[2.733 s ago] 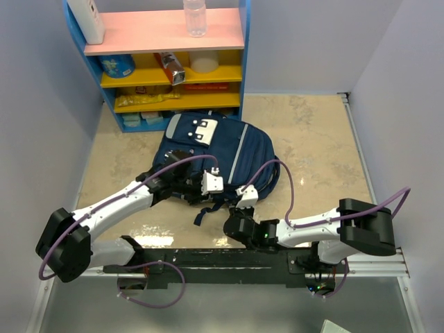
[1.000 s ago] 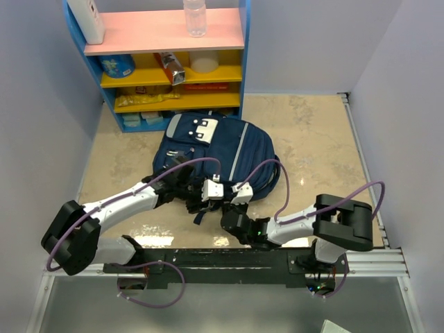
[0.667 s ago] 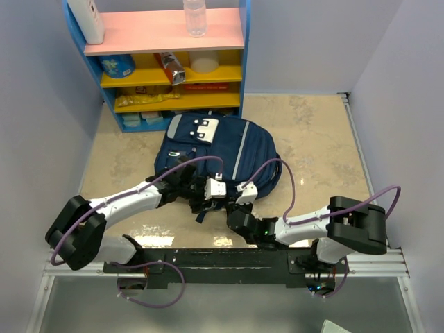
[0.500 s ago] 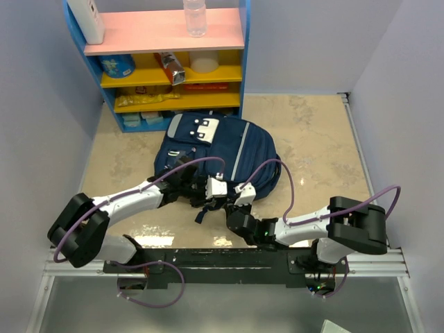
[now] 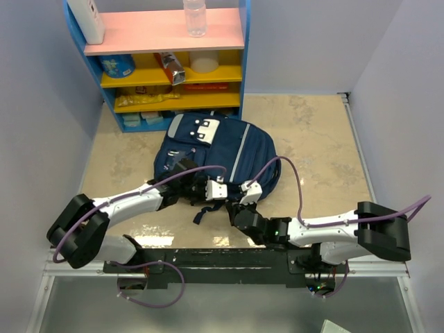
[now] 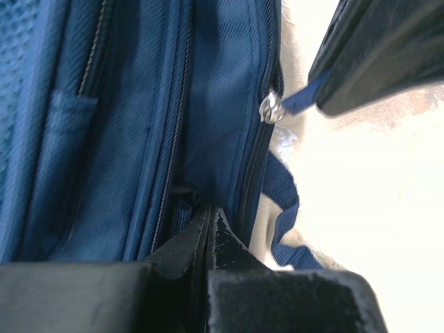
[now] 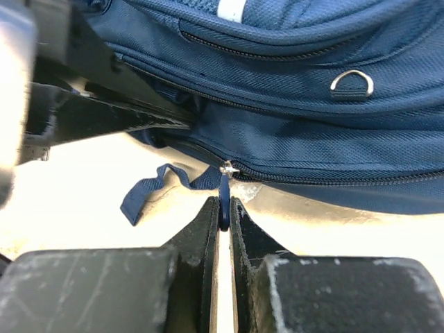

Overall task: Pack the student bag
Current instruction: Zip the student bag at the center of the board.

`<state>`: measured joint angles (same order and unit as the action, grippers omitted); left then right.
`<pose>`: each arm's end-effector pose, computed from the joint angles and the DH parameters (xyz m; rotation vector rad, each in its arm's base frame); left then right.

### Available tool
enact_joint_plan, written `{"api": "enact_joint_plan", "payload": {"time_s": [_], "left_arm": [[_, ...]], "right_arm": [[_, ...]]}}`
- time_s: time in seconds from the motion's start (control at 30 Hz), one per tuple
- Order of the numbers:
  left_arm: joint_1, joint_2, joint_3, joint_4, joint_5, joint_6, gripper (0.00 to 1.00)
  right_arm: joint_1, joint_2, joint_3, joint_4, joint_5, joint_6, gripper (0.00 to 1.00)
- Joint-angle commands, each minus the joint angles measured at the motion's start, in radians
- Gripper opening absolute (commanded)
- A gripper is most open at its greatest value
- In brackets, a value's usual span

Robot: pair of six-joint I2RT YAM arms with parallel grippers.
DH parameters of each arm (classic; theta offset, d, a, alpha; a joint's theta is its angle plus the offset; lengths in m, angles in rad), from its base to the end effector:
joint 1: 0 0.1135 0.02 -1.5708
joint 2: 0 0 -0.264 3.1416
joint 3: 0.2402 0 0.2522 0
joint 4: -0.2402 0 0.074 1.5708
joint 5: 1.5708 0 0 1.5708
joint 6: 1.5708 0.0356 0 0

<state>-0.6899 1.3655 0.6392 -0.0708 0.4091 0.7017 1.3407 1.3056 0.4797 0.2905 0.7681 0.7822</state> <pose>0.1944 -0.1788 0.1778 1.6418 1.6593 -0.4769 0.0803 0.2345 0.1780 -0.1056 1.9896 0.5828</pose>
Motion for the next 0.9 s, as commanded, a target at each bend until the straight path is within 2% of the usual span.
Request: {"api": "enact_joint_plan", "payload": {"time_s": [0.0, 0.3, 0.43, 0.53, 0.57, 0.7, 0.87], "left_arm": [[0.007, -0.049, -0.029, -0.003, -0.084, 0.042, 0.0], [0.033, -0.082, -0.052, -0.06, -0.104, 0.07, 0.0], [0.036, -0.091, -0.075, -0.067, -0.101, 0.073, 0.0], [0.036, -0.097, -0.093, -0.063, -0.113, 0.074, 0.0], [0.038, -0.101, -0.108, -0.06, -0.119, 0.079, 0.0], [0.047, -0.128, -0.138, -0.05, -0.135, 0.091, 0.0], [0.066, -0.146, -0.141, -0.06, -0.135, 0.094, 0.0]], "right_arm": [[0.005, -0.072, -0.026, -0.043, 0.048, 0.032, 0.0], [-0.015, -0.241, -0.093, -0.223, 0.102, 0.114, 0.0], [-0.025, -0.301, -0.136, -0.18, 0.04, 0.163, 0.0], [-0.029, -0.279, -0.132, -0.224, 0.031, 0.276, 0.0], [-0.032, -0.272, -0.121, -0.279, 0.027, 0.373, 0.0], [-0.049, -0.293, -0.139, -0.309, -0.019, 0.535, 0.0], [-0.075, -0.423, -0.22, -0.346, -0.05, 0.851, 0.0]]}}
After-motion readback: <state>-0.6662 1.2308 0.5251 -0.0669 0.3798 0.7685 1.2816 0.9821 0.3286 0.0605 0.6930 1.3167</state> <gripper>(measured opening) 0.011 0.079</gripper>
